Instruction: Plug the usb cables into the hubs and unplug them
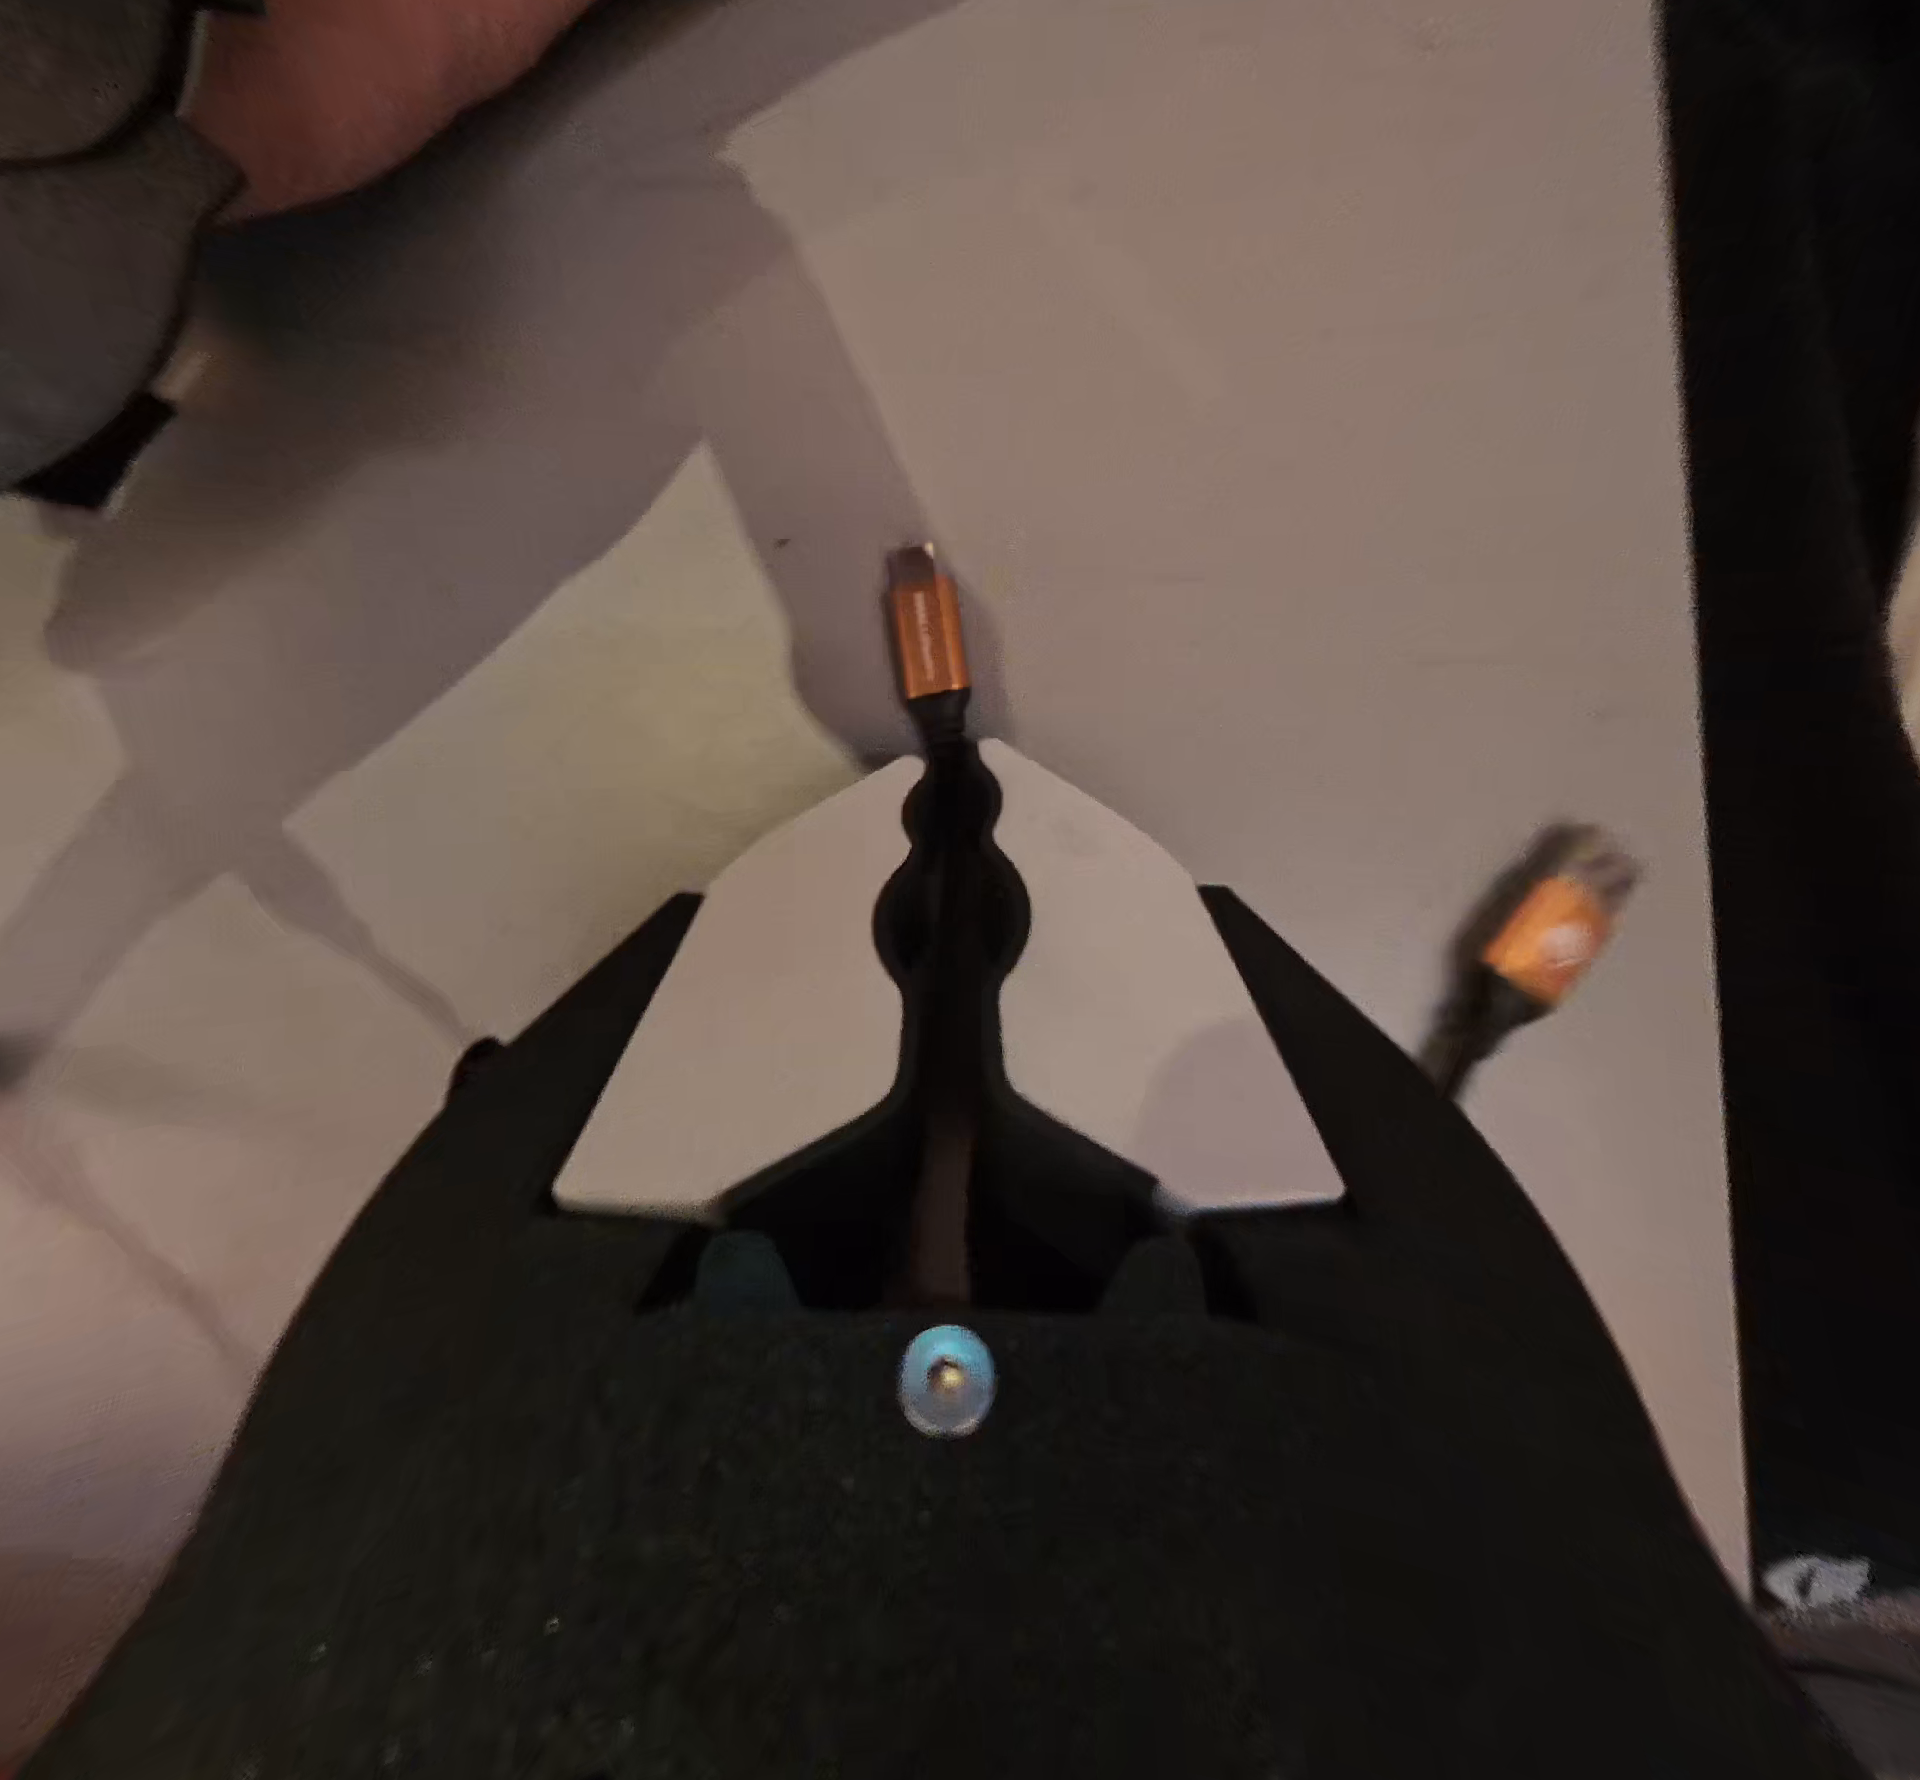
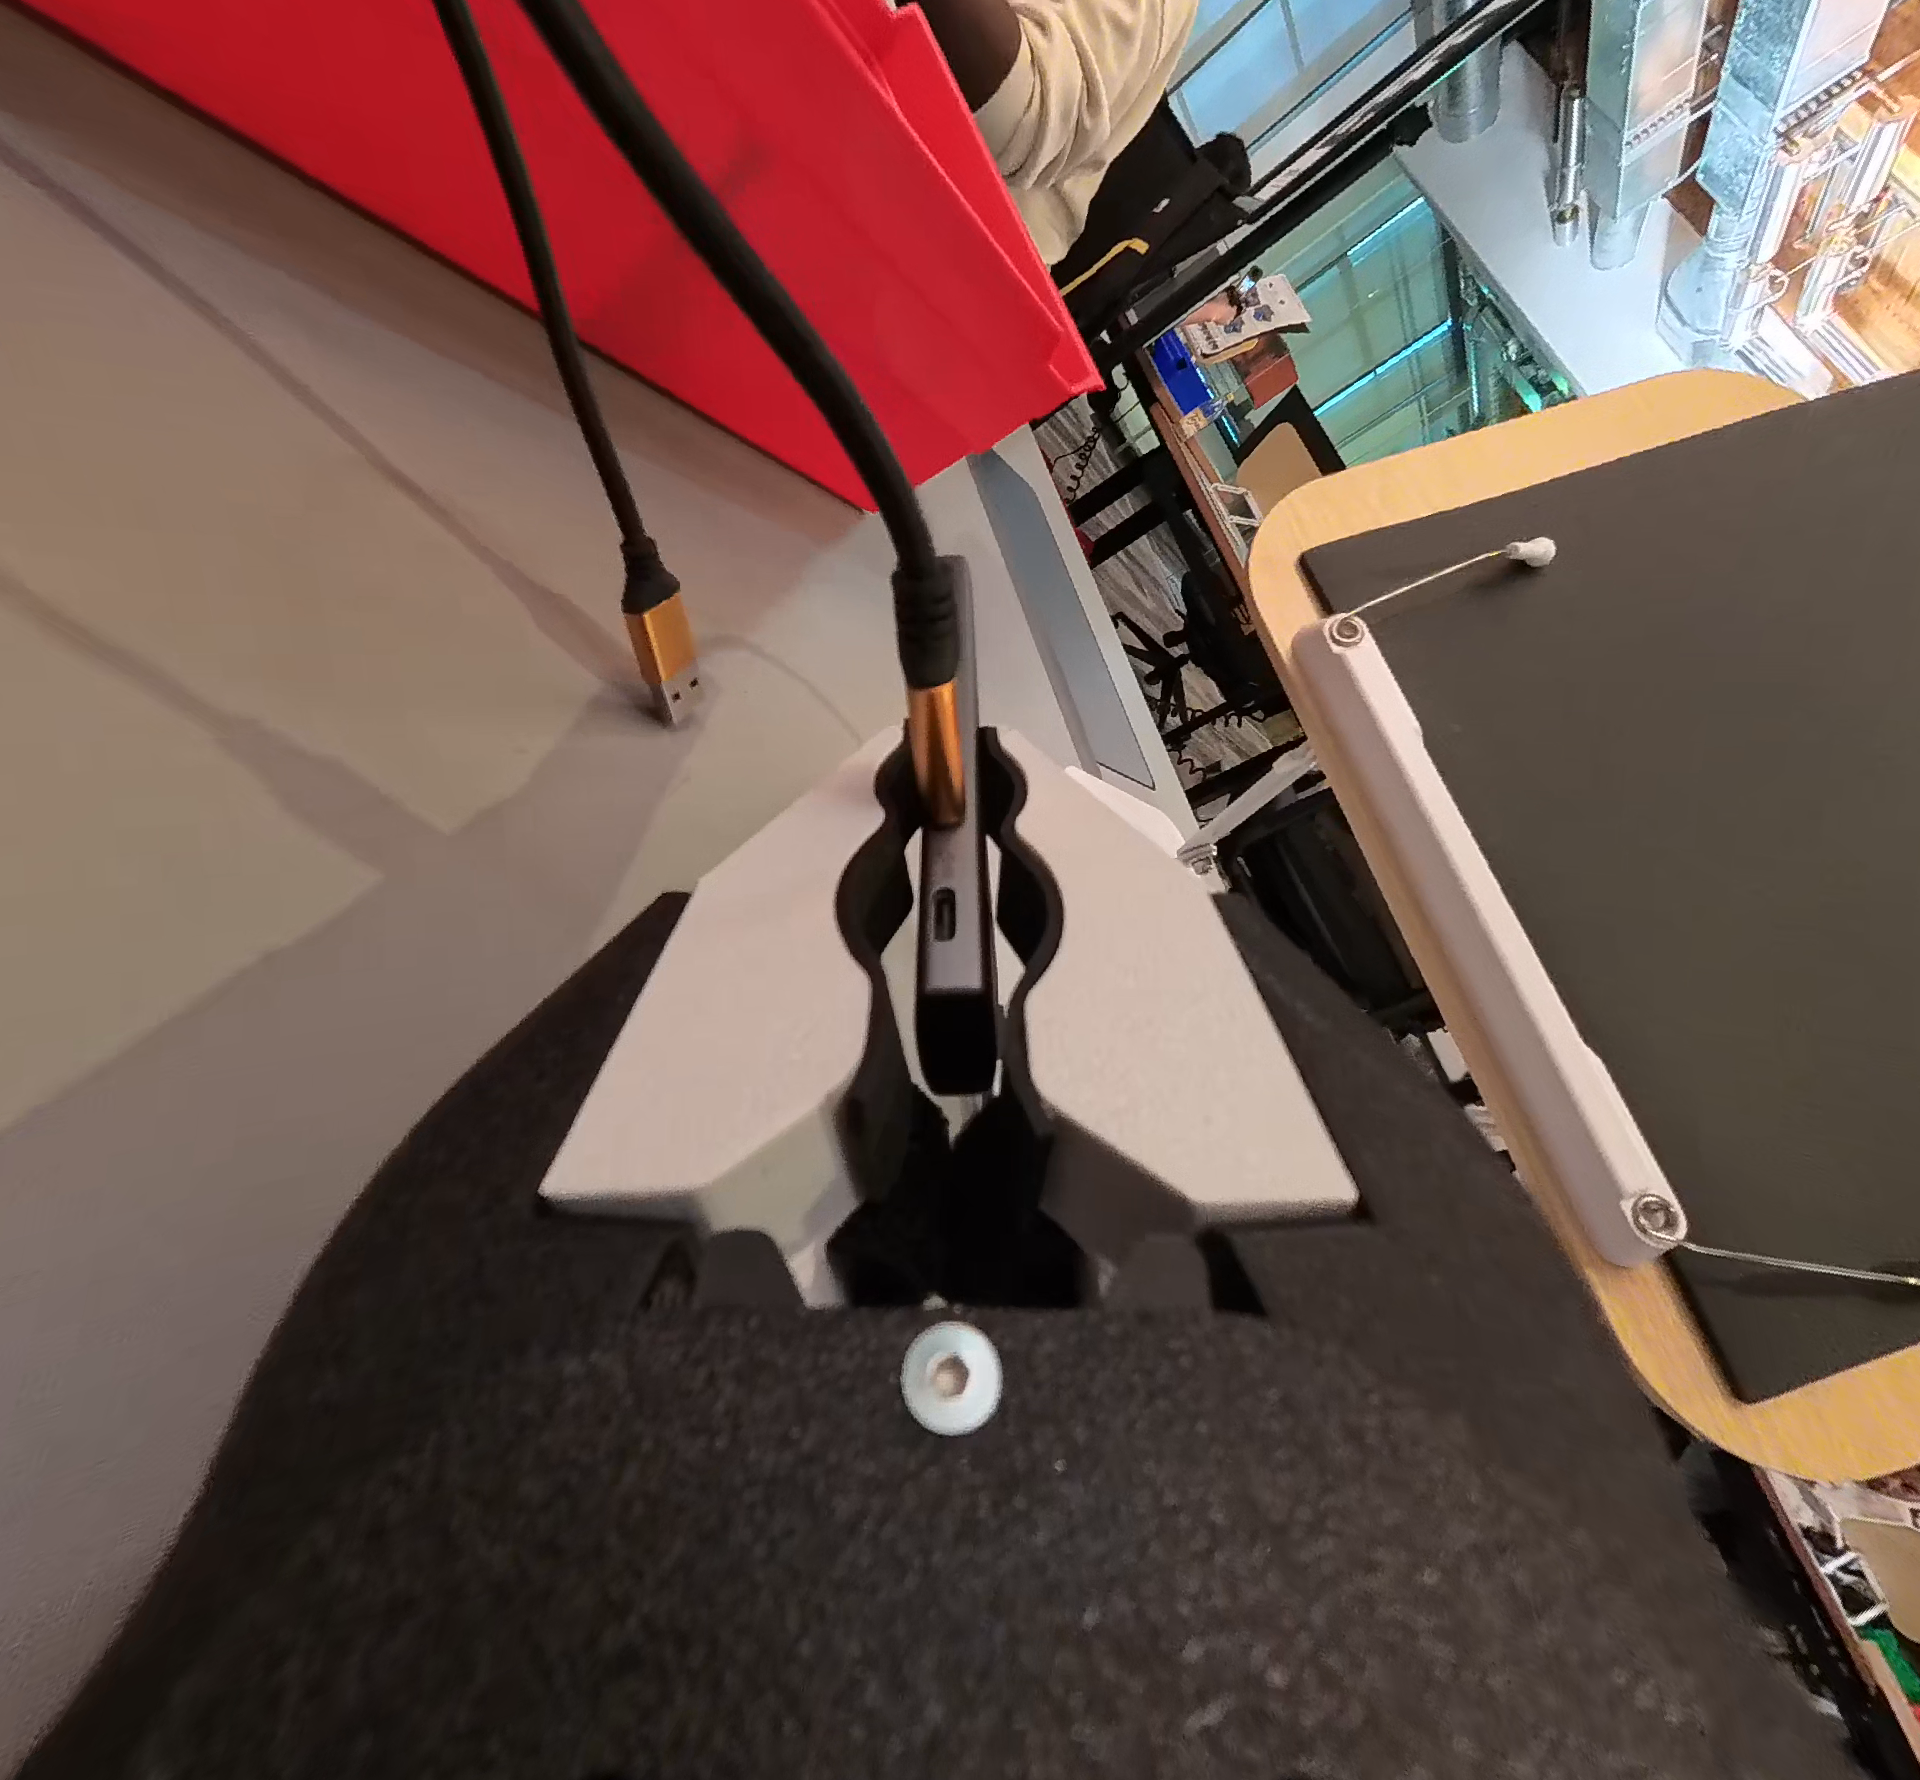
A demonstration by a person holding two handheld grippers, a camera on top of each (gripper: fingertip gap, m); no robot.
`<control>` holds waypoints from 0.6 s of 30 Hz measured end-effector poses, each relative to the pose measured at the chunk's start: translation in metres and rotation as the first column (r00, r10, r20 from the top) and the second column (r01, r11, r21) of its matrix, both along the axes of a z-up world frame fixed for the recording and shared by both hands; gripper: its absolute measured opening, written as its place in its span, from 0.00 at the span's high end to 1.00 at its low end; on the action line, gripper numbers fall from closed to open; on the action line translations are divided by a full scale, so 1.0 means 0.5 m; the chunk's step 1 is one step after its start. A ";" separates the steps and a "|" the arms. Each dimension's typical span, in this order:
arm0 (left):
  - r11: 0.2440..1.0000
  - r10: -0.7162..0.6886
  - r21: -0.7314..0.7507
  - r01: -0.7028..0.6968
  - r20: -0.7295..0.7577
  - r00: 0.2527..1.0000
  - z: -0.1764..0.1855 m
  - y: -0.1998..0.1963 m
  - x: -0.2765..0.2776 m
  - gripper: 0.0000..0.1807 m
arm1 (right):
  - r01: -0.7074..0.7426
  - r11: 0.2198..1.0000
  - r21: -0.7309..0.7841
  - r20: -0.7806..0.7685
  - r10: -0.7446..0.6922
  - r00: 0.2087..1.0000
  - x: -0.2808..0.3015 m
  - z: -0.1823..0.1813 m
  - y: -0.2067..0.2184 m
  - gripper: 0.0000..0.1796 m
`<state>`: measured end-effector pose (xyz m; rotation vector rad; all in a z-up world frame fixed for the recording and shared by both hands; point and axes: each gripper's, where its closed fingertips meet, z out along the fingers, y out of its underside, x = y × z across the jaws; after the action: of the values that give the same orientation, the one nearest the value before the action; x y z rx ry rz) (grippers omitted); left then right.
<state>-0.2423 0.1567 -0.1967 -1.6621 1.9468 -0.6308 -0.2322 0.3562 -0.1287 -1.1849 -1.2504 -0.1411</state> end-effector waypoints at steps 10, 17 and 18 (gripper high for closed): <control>0.894 0.405 0.111 -0.435 0.219 0.888 0.315 0.125 -0.077 0.99 | 0.032 0.995 0.095 0.008 -0.033 0.999 0.004 0.023 -0.002 0.95; 0.826 0.562 0.046 -0.561 0.002 0.827 0.235 0.248 -0.088 0.99 | 0.020 0.964 0.264 0.148 -0.061 0.987 -0.016 0.037 -0.027 0.95; 0.829 0.559 0.015 -0.559 -0.022 0.829 0.216 0.249 -0.080 0.99 | 0.016 0.959 0.282 0.176 -0.068 0.982 -0.022 0.033 -0.030 0.95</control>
<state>-0.2822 0.2810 -0.0889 -2.1090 1.3523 -0.3660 -0.2433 0.3410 -0.1120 -0.9682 -1.3169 -0.4538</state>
